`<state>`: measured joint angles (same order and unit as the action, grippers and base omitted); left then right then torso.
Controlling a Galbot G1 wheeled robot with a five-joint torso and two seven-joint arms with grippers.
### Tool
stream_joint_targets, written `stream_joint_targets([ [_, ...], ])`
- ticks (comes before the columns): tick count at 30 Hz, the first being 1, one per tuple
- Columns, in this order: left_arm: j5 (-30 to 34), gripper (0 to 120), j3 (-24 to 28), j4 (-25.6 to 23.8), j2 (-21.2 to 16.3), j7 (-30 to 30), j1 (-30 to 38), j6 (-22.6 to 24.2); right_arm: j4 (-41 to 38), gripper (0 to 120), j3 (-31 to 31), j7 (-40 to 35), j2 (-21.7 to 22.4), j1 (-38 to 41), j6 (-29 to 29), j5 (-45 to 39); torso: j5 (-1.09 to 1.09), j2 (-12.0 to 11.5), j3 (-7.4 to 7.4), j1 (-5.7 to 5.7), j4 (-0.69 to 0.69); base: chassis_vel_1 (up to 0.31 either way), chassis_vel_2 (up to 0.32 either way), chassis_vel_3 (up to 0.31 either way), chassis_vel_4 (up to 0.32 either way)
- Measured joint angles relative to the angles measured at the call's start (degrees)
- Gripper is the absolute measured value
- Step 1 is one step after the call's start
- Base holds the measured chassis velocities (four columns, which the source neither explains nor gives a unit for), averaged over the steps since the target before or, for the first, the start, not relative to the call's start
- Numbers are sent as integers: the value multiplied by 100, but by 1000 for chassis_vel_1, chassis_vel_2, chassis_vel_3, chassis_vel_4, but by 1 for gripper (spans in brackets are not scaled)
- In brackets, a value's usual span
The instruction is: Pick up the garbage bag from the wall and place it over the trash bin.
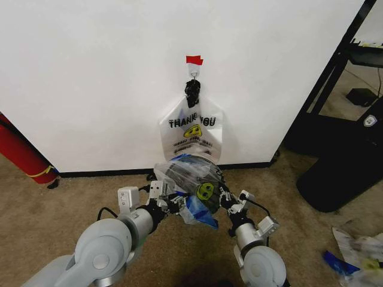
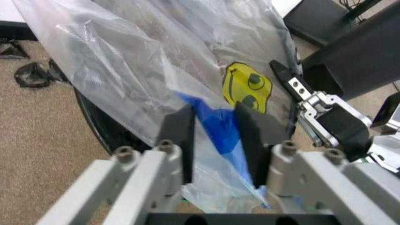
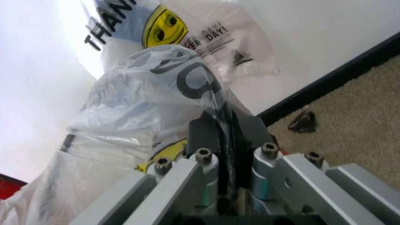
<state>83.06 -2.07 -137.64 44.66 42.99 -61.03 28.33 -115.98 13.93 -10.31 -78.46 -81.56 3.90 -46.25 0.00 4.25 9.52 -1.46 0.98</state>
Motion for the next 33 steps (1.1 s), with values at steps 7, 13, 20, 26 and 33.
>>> stream_joint_targets([
  [7,-1,0,-65,-25,-17,-4,-103,-18,6,1,32,-44,-17,8,7,-97,0,0,0,0,0,0,0,0,0],
  [13,-43,0,-282,-62,-9,-9,-361,-116,31,1,150,-127,-69,55,24,-333,0,0,0,0,0,0,0,0,0],
  [20,-167,0,-384,39,21,-71,-464,-214,31,1,419,-178,-142,18,70,-655,0,-1,0,0,1,0,0,0,0],
  [26,-403,0,-372,213,30,-233,-677,-267,-29,1,623,-234,-170,20,99,-935,0,-2,0,0,0,0,0,0,0],
  [33,-998,0,61,658,138,-533,-746,-326,-176,1,618,-255,-171,-12,129,-1105,0,-2,0,0,-1,0,0,0,0],
])
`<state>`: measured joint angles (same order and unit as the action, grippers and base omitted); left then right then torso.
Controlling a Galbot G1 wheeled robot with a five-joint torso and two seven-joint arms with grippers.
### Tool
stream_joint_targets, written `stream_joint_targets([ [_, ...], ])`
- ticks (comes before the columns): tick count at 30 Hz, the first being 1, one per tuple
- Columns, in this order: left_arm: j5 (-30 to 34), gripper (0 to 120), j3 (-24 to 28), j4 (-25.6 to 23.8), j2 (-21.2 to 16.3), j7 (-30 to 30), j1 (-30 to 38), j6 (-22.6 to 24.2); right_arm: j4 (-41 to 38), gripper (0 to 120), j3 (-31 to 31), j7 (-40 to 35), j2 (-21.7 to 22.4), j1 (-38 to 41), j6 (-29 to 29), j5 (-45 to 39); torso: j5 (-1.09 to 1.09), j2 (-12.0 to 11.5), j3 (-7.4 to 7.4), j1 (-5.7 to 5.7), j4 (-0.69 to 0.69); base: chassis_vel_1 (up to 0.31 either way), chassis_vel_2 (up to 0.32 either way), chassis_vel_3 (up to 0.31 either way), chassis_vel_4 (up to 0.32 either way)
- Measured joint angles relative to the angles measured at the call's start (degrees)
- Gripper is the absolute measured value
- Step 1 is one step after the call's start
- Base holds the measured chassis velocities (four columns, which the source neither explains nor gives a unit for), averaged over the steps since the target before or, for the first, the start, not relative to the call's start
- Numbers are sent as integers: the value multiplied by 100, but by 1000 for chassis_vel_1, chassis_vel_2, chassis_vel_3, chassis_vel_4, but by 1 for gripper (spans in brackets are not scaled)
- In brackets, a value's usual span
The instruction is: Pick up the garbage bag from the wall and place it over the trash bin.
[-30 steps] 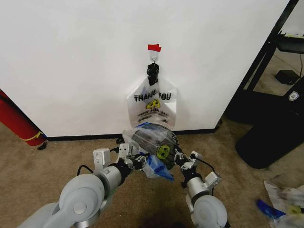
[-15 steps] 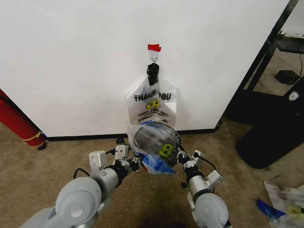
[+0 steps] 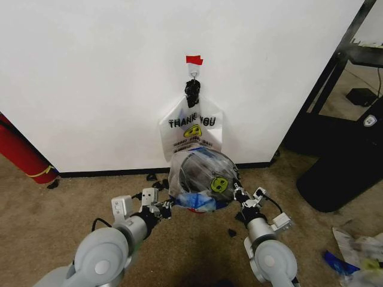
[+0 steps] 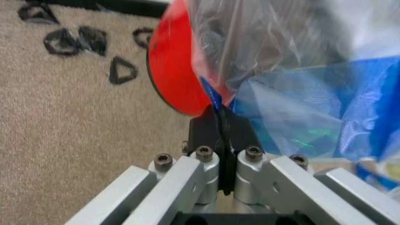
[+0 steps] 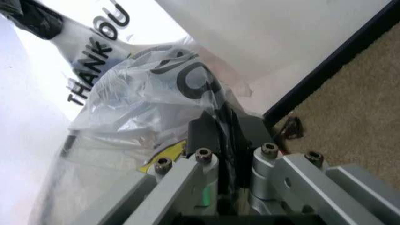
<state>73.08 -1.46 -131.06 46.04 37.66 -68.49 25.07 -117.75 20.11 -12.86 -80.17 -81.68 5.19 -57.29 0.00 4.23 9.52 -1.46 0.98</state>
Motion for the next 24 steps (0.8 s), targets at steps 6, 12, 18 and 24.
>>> stream_joint_targets([
  [6,-677,0,395,396,103,-248,146,-84,-59,1,0,1,10,-69,7,-32,0,0,0,0,1,0,0,0,0],
  [12,-1235,0,552,815,202,-410,261,-235,-83,1,5,7,4,-77,22,-57,-1,0,0,0,1,0,0,0,0],
  [18,-1819,0,620,1316,352,-555,343,-455,-89,1,-98,-48,-4,-10,115,-162,-1,0,0,0,-1,0,0,0,0],
  [24,-2144,0,650,1461,501,-601,345,-683,-93,1,-138,-72,17,-45,212,-181,0,0,0,0,1,0,0,0,0],
])
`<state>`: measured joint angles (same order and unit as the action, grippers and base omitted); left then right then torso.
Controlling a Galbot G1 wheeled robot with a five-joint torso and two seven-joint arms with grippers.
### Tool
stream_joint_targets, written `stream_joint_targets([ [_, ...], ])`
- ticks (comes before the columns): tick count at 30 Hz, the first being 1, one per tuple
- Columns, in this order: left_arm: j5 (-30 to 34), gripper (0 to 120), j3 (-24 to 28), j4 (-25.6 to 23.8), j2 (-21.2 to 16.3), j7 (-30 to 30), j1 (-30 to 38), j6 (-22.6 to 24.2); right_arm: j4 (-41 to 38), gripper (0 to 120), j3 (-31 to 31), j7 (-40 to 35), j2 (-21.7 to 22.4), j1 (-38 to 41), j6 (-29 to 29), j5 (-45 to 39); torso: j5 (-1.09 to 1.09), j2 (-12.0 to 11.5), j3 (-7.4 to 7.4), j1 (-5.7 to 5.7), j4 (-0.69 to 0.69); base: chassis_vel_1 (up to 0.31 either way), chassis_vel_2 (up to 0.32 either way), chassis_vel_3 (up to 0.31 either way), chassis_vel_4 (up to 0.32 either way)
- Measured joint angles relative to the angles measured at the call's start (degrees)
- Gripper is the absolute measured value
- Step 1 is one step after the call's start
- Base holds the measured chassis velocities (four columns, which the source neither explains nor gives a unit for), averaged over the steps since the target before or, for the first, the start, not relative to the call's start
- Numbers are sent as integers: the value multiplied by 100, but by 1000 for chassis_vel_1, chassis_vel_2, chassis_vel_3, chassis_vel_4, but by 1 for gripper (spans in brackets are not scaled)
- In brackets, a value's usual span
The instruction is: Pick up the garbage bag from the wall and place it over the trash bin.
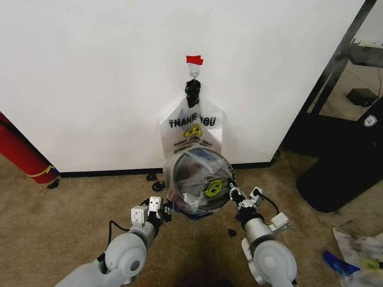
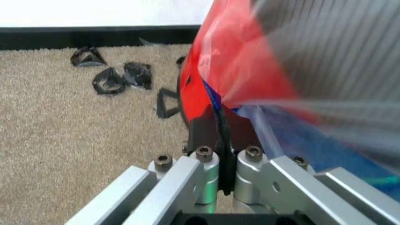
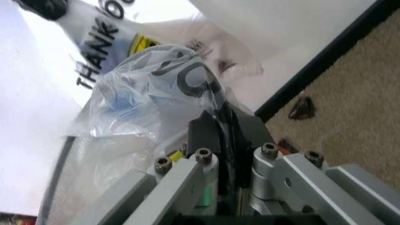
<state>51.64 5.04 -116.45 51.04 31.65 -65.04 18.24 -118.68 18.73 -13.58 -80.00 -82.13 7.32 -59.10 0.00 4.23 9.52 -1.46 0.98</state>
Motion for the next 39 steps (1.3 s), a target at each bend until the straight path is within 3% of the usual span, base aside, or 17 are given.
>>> stream_joint_targets([
  [9,30,3,-215,-126,-34,18,-151,-87,83,1,-33,2,17,-19,21,95,0,0,0,0,0,0,0,0,0],
  [15,122,35,-713,-815,-382,-5,-695,182,376,1,119,-6,91,214,-41,154,2,0,0,0,0,0,0,0,0],
  [20,12,50,-860,-1027,-412,9,-885,204,422,1,168,-47,94,303,-48,115,0,0,0,0,-1,0,0,0,0],
  [25,69,72,-1050,-1321,-410,339,-824,52,428,1,119,-39,62,245,-119,378,-1,1,0,0,0,0,0,0,0],
  [27,120,76,-1074,-1434,-444,384,-786,43,428,1,91,-31,55,208,-152,488,0,0,0,0,0,0,0,0,0],
  [29,195,76,-1078,-1648,-531,388,-713,32,419,1,49,-25,45,166,-202,658,0,0,0,0,0,0,0,0,0],
  [33,522,58,-955,-2128,-726,270,-435,261,404,1,-19,-18,38,139,-313,1032,0,1,0,0,0,0,0,0,0],
  [39,892,38,-579,-2234,-848,287,122,652,384,1,-120,-28,28,161,-385,1280,0,1,0,0,-2,0,0,0,0],
])
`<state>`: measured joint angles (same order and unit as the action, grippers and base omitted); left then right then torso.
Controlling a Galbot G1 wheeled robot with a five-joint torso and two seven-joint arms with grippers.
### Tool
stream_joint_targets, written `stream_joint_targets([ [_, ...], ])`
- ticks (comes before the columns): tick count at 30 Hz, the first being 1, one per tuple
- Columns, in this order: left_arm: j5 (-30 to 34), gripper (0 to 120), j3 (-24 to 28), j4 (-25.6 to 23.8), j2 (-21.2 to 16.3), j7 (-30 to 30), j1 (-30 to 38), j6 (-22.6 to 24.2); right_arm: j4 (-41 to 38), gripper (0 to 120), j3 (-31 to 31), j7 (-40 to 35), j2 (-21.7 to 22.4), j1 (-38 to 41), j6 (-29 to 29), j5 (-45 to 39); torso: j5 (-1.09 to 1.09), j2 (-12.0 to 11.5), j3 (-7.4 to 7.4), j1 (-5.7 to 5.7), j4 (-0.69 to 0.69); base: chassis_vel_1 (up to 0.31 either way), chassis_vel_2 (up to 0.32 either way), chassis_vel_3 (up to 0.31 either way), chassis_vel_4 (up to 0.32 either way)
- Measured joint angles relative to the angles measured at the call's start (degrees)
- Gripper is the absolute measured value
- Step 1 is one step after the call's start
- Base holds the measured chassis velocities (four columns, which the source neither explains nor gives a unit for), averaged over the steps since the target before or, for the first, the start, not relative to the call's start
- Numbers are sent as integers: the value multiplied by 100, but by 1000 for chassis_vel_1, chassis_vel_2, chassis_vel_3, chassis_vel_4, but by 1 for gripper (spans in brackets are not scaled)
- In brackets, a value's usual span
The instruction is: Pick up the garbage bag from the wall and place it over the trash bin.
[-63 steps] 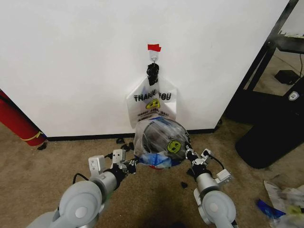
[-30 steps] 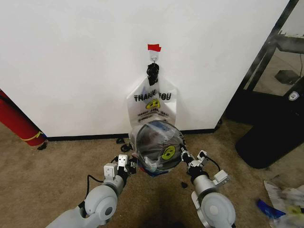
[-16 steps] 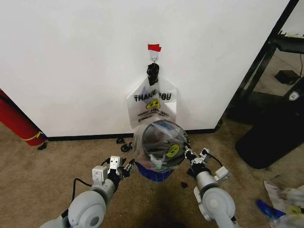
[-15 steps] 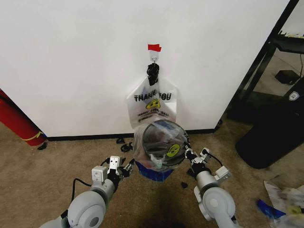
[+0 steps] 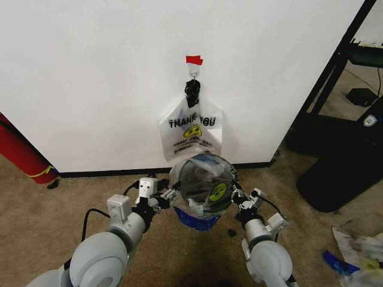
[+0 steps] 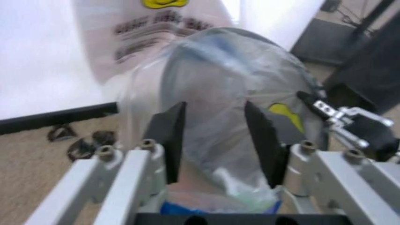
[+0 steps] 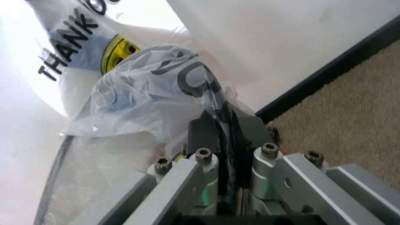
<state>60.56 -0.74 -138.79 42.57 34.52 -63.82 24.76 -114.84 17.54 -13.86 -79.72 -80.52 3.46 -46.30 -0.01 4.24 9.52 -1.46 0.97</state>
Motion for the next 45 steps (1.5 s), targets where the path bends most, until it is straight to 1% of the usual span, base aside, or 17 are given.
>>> stream_joint_targets([
  [1,63,34,61,0,-11,9,111,25,-8,1,-2,-1,-5,-6,-9,37,1,0,0,0,2,0,0,0,0],
  [2,63,34,61,0,-11,9,111,25,-8,1,-2,-1,-5,-6,-9,37,1,0,0,0,2,0,0,0,0],
  [3,144,31,128,1,-21,20,252,62,-21,1,-5,-1,-15,-14,-17,76,0,0,0,0,4,0,0,0,0],
  [4,233,24,190,7,-27,31,382,103,-33,1,-15,-1,-28,-21,-29,123,0,0,0,0,3,0,0,0,0],
  [8,516,7,484,75,-38,136,875,179,-39,1,-69,7,-70,-45,-84,317,0,0,0,0,1,0,0,0,0],
  [10,570,5,567,91,-48,164,998,205,-49,1,-74,14,-75,-55,-96,337,1,0,0,0,2,0,0,0,0],
  [11,623,0,635,104,-56,197,1093,239,-58,1,-76,21,-78,-63,-110,357,1,0,0,0,2,0,0,0,0],
  [17,1298,0,1176,238,1,696,1826,617,-63,1,-74,71,-60,-100,-238,595,0,0,0,0,1,0,0,0,0],
  [21,1709,0,2006,584,208,1061,2564,804,-19,1,-105,112,-78,-111,-362,898,1,0,0,0,2,0,0,0,0],
  [22,1709,0,2006,584,208,1061,2564,804,-19,1,-105,112,-78,-111,-362,898,1,0,0,0,2,0,0,0,0],
  [25,2018,0,2430,980,465,1292,3013,882,5,1,-152,148,-125,-123,-441,1105,2,0,0,0,2,0,0,0,0],
  [29,2314,0,2635,1456,721,1466,3345,891,43,1,-219,211,-139,-135,-524,1330,1,0,0,0,1,0,0,0,0],
  [30,2314,0,2635,1456,721,1466,3345,891,43,1,-219,211,-139,-135,-524,1330,1,0,0,0,1,0,0,0,0],
  [32,2390,0,2762,1694,812,1505,3509,891,75,1,-263,236,-117,-135,-571,1405,1,0,0,0,1,0,0,0,0],
  [37,2415,0,2976,2093,1134,1541,3775,890,121,1,-294,250,-105,-133,-614,1448,1,0,0,0,2,0,0,0,0],
  [43,2402,0,3328,2718,1582,1610,4198,942,83,1,-269,250,-85,-109,-622,1432,2,0,0,0,1,0,0,0,0],
  [45,2402,0,3345,2767,1615,1618,4218,944,74,1,-264,250,-80,-109,-622,1431,2,0,0,0,1,0,0,0,0],
])
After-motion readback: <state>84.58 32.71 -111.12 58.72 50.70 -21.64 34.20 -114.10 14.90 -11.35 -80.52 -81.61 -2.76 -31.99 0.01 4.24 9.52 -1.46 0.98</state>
